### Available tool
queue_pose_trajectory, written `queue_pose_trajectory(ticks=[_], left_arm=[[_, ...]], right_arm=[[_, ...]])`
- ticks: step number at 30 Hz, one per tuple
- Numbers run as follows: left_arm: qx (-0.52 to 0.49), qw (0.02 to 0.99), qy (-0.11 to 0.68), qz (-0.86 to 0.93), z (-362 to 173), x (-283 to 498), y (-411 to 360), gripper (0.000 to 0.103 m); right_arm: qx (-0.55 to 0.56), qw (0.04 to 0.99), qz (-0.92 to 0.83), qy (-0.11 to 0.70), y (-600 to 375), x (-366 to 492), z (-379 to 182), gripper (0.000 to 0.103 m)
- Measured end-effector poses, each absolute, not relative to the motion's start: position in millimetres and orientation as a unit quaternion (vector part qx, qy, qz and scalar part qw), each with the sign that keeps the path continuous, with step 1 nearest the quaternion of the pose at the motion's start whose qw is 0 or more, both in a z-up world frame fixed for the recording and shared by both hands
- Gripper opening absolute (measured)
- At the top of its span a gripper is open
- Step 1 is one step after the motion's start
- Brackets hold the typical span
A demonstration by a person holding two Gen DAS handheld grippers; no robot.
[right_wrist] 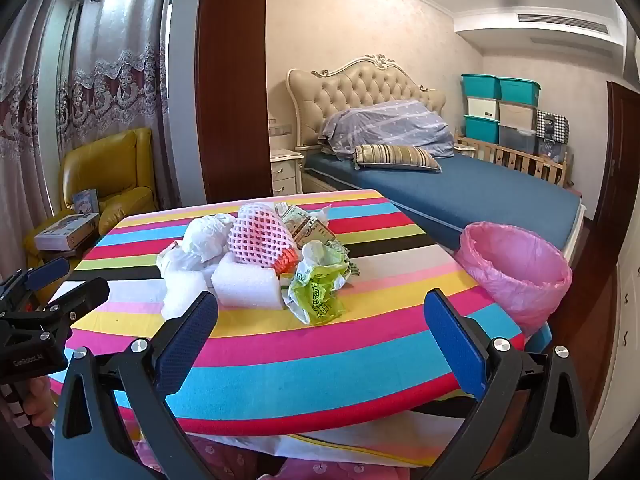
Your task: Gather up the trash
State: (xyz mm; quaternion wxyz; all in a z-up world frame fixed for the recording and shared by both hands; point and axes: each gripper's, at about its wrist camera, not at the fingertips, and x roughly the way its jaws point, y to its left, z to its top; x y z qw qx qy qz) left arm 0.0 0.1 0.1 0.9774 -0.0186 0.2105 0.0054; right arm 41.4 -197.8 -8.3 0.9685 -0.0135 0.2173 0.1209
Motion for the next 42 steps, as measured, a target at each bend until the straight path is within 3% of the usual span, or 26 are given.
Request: queue_pose_trajectory(ticks=[42], left_arm=[[-0.016,0.977,0.211,0.006,0.2,0.1,0.0,0.099]], right_arm=[[-0.011,0.969,0.122,0.216,-197.0,40.2,-6.0,0.097]])
